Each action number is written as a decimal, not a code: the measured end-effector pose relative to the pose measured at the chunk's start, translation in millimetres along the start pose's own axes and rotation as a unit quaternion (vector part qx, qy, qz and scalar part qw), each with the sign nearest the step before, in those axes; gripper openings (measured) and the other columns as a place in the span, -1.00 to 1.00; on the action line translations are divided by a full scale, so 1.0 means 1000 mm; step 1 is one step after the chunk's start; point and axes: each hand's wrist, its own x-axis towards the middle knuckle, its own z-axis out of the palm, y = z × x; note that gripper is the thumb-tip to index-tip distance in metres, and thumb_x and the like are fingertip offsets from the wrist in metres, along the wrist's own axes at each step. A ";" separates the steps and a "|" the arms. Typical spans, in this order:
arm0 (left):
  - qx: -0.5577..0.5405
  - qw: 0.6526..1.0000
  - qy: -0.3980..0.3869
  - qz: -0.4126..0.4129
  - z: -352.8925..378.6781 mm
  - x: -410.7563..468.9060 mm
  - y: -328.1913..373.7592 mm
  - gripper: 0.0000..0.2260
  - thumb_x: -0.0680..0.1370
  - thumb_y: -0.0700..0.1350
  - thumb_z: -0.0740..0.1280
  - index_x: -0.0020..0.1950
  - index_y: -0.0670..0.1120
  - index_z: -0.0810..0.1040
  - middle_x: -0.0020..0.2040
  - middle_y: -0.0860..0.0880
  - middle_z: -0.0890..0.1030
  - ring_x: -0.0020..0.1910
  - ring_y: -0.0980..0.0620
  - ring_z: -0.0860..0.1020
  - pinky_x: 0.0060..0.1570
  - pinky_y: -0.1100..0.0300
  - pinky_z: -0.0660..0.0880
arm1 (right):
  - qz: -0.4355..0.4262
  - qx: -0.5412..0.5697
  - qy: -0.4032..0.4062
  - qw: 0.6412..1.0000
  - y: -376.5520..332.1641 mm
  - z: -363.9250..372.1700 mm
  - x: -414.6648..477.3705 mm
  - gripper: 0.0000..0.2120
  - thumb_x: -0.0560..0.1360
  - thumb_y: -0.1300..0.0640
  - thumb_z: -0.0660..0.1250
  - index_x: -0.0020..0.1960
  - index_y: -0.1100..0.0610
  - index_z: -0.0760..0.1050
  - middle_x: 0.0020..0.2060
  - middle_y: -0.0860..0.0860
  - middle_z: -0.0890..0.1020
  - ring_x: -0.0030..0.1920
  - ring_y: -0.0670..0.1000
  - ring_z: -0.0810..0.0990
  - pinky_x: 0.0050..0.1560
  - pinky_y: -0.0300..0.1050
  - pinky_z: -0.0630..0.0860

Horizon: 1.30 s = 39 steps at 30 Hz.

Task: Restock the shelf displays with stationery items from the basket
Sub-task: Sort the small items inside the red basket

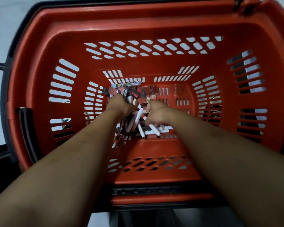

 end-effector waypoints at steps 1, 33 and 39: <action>0.008 1.000 -0.004 0.007 0.001 -0.001 0.000 -0.74 0.59 0.01 0.41 -0.24 -0.08 0.54 -0.32 -0.03 0.54 -0.32 0.04 0.51 -0.42 0.21 0.32 | -0.002 -0.010 0.012 1.000 0.001 0.000 0.001 -0.64 0.42 0.30 0.47 0.13 0.15 0.41 -0.06 0.16 0.61 -0.22 0.11 0.64 -0.25 0.00 0.61; -0.162 0.980 -0.077 0.090 0.036 -0.015 0.015 -0.84 0.62 -0.03 0.39 0.02 -0.11 0.54 -0.41 0.00 0.59 -0.59 0.10 0.50 -0.62 0.28 0.35 | 0.064 0.154 0.148 0.975 0.067 -0.041 -0.010 -0.83 0.63 0.08 0.31 -0.03 0.18 0.52 -0.25 0.15 0.63 -0.43 0.02 0.57 -0.38 -0.08 0.58; -0.320 0.933 -0.167 -0.008 0.057 -0.014 0.043 -0.66 0.60 -0.13 0.43 0.21 -0.37 0.49 -0.50 -0.09 0.55 -0.63 -0.01 0.47 -0.45 0.11 0.58 | 0.191 0.117 0.277 0.934 0.086 -0.054 -0.012 -0.69 0.63 0.12 0.30 0.26 0.32 0.51 0.14 0.21 0.64 -0.03 0.21 0.66 -0.16 -0.06 0.58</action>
